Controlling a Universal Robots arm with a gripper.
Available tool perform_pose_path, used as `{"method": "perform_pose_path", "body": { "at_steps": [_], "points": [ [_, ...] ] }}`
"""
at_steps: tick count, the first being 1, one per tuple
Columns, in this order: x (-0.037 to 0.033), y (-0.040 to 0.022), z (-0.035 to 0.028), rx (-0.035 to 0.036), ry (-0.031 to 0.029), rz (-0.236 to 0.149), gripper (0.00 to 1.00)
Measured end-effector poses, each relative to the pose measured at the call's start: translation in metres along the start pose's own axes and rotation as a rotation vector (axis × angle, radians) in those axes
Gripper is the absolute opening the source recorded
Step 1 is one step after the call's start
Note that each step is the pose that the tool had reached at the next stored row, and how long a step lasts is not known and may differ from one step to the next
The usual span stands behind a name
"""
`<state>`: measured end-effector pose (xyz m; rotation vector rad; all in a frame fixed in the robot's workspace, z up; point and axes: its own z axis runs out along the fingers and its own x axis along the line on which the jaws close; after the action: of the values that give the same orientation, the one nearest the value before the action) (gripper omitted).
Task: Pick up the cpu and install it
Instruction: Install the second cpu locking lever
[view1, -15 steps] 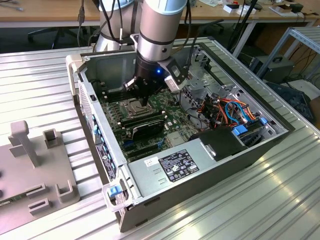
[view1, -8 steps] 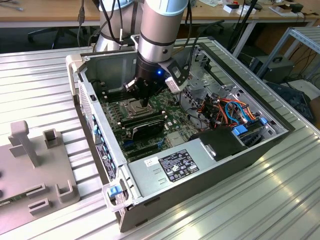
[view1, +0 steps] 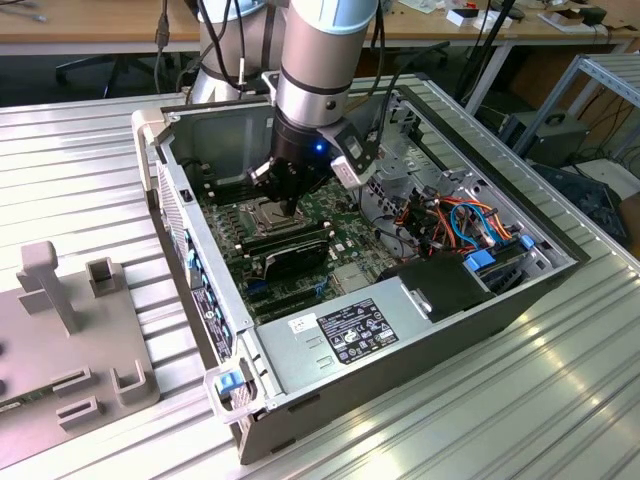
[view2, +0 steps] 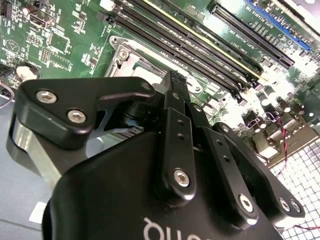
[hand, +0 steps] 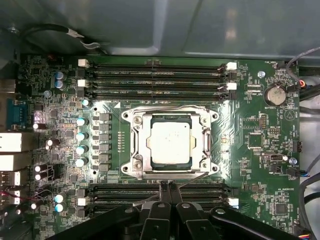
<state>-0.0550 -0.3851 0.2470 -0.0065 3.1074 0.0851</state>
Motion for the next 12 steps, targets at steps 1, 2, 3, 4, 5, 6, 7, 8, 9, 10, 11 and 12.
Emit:
{"method": "perform_pose_path", "body": {
  "at_steps": [1, 2, 3, 4, 5, 6, 7, 8, 9, 10, 11, 12],
  "points": [
    [0.0027, 0.0, 0.0, 0.0001, 0.0001, 0.0, 0.11],
    [0.0041, 0.0, 0.0, 0.0002, 0.0001, 0.0, 0.11],
    [0.006, 0.0, -0.0001, 0.0002, 0.0001, 0.0, 0.11],
    [0.009, 0.0, -0.0001, 0.0002, 0.0001, 0.0, 0.11],
    [0.0109, 0.0, 0.0, 0.0003, 0.0001, 0.0, 0.11],
    [0.0132, 0.0, 0.0002, 0.0005, 0.0001, 0.0, 0.11],
    [0.017, 0.0, 0.0009, 0.0005, -0.0005, 0.0, 0.11],
    [0.0205, -0.0001, 0.0019, 0.0006, -0.0011, 0.0, 0.11],
    [0.0229, -0.0002, 0.0029, 0.0007, -0.0017, 0.001, 0.11],
    [0.0269, -0.0003, 0.0058, 0.0007, -0.0032, 0.001, 0.11],
    [0.0286, -0.0004, 0.0079, 0.0007, -0.0042, 0.001, 0.11],
    [0.029, -0.0005, 0.0092, 0.0007, -0.0046, 0.001, 0.11]
  ]
}}
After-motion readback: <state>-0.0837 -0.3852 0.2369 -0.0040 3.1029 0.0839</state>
